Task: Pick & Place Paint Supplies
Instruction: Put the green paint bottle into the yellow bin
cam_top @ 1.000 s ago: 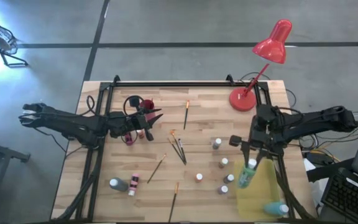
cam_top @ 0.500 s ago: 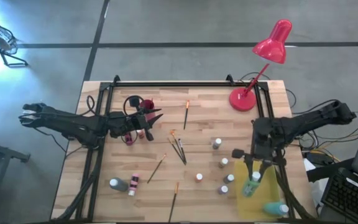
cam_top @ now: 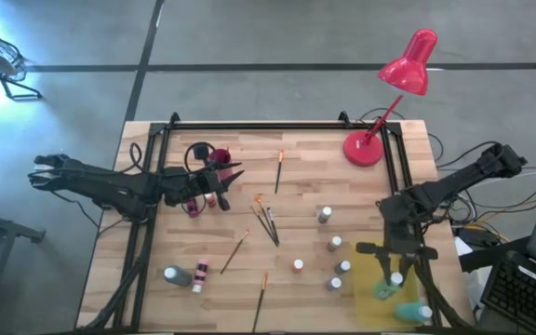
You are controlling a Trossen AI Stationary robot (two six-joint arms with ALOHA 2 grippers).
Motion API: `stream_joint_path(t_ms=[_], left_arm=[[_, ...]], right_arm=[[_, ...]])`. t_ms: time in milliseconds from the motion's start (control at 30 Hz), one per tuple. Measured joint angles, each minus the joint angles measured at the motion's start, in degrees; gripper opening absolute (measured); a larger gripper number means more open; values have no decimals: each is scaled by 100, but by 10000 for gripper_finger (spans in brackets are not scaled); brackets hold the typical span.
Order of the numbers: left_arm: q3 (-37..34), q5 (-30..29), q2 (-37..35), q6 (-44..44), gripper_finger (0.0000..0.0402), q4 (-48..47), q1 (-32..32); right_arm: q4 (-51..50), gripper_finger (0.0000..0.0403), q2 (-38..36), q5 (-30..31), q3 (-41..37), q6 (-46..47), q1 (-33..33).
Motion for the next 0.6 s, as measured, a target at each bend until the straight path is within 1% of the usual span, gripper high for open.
stream_joint_path(t_ms=[300, 467, 600], left_arm=[[0, 0, 0, -110, 101, 0, 2], [0, 0, 0, -110, 101, 0, 1], [0, -1, 0, -110, 101, 0, 2]], right_arm=[[-38, 110, 6, 424, -205, -402, 562], [653, 110, 6, 440, -598, -337, 780], [1102, 110, 6, 440, -869, -230, 814]])
